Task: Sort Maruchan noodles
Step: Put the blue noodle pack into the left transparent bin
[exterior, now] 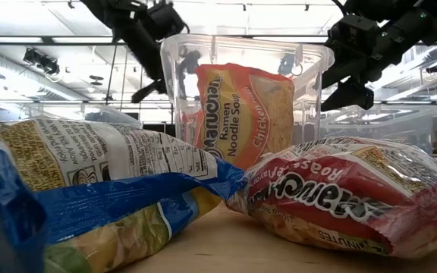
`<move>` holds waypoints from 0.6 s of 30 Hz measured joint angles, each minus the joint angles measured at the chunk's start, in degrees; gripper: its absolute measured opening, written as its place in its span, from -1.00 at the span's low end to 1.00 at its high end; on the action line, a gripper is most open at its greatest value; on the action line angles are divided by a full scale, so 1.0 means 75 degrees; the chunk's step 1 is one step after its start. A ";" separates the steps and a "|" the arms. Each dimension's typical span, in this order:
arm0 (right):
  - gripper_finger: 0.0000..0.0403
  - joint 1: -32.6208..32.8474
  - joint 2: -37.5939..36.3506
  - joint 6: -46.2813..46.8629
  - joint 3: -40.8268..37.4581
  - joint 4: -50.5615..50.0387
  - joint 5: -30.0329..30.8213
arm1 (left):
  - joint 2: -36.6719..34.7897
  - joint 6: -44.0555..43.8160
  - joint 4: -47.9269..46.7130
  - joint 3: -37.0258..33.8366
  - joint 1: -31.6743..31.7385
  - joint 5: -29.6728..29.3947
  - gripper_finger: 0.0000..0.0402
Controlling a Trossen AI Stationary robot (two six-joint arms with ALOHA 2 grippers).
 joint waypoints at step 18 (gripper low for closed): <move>0.37 -0.0006 0.0126 0.1031 0.0000 0.0014 0.0195 | 0.2382 -0.0565 0.0654 -0.0009 -0.0531 -0.0249 0.06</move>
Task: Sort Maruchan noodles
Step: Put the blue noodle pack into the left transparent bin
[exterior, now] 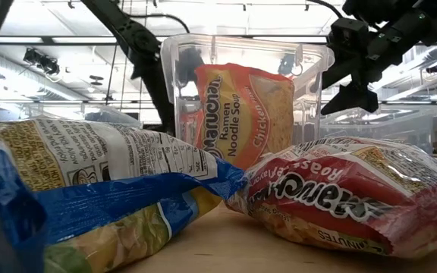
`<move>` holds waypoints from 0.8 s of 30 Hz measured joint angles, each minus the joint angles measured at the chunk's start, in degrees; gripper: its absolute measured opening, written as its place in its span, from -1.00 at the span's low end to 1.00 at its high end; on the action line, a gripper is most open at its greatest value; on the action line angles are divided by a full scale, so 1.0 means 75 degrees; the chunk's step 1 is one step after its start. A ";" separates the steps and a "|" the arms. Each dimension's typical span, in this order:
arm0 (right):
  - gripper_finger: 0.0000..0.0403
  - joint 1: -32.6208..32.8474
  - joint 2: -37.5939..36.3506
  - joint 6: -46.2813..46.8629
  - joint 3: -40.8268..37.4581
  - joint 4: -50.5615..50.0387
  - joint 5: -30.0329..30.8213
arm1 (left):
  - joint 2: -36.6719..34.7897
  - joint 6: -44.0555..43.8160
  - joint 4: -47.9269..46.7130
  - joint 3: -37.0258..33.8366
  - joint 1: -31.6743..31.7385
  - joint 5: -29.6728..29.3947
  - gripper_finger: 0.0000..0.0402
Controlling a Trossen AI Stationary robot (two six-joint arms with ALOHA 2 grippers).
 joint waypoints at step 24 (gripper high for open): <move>0.37 -0.0073 0.0099 0.0333 0.0000 0.0037 -0.0003 | 0.0893 -0.0532 0.0398 0.0013 -0.0234 0.0029 -0.68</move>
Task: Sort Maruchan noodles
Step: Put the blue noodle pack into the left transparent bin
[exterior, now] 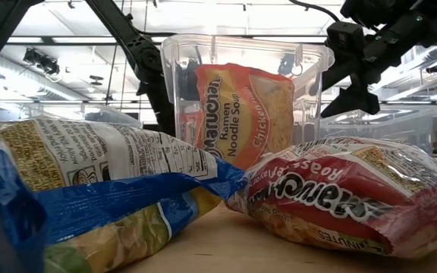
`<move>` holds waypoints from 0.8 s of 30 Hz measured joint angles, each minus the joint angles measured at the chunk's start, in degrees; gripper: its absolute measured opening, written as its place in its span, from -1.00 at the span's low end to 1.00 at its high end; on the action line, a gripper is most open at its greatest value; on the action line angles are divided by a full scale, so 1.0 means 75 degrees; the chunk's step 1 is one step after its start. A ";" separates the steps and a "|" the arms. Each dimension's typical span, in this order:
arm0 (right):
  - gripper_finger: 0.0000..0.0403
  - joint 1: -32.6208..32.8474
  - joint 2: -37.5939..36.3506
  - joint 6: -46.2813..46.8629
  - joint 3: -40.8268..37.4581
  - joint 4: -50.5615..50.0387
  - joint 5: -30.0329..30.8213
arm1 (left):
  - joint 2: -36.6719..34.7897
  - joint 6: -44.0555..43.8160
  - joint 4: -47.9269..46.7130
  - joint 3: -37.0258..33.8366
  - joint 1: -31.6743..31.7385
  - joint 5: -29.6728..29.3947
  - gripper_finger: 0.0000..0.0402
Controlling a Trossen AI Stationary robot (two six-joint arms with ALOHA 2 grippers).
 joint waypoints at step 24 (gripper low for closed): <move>0.37 0.0000 -0.0003 -0.0252 0.0000 0.0118 -0.0080 | -0.5288 0.6803 -0.2212 0.0016 0.1298 0.0310 -0.99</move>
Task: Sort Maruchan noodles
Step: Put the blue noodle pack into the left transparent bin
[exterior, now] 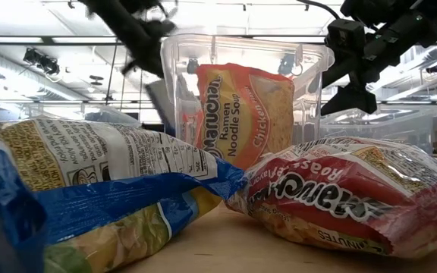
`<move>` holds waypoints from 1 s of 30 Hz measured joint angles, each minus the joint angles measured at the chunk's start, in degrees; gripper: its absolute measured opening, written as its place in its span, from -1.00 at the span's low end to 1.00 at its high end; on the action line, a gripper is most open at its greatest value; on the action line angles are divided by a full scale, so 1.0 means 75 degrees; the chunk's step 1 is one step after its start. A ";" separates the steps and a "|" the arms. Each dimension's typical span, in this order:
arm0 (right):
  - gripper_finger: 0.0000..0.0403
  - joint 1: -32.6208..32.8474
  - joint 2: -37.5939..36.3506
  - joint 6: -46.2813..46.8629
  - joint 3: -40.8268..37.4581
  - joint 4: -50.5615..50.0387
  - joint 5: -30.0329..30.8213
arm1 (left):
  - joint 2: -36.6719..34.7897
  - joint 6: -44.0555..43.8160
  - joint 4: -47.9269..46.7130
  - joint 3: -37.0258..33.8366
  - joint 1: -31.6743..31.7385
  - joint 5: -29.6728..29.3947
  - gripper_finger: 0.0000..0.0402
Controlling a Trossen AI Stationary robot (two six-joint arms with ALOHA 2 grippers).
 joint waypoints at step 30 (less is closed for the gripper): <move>0.37 0.0000 0.0000 0.0296 0.0000 0.0019 0.0283 | -0.2237 0.6753 -0.3867 0.0012 0.2276 -0.0951 -0.99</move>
